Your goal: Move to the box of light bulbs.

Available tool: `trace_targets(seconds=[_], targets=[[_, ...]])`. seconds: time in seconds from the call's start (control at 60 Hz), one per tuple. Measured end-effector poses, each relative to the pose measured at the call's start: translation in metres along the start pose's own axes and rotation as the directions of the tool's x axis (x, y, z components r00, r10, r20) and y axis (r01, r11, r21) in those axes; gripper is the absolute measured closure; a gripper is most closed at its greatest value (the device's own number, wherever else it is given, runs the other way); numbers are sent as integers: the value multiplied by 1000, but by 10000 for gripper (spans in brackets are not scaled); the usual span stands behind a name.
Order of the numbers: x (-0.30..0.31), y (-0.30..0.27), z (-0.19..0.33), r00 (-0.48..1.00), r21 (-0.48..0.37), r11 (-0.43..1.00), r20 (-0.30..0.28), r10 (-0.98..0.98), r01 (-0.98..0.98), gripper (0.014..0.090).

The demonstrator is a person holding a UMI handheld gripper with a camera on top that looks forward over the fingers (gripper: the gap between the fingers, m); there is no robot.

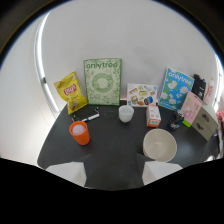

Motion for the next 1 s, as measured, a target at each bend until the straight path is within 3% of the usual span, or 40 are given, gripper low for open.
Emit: trace_targets(seconds=[0.283,0.6,0.8,1.0], targets=[[14,15,-8,1000,-38,999,-9,-14,13,188],[99,7,3,994,-47,999,-108,-6,1,188],[155,-35,47,987,-15,999,-157,-30,28,186],[188,-78,121,990,-29,999,-141,-21,18,185]])
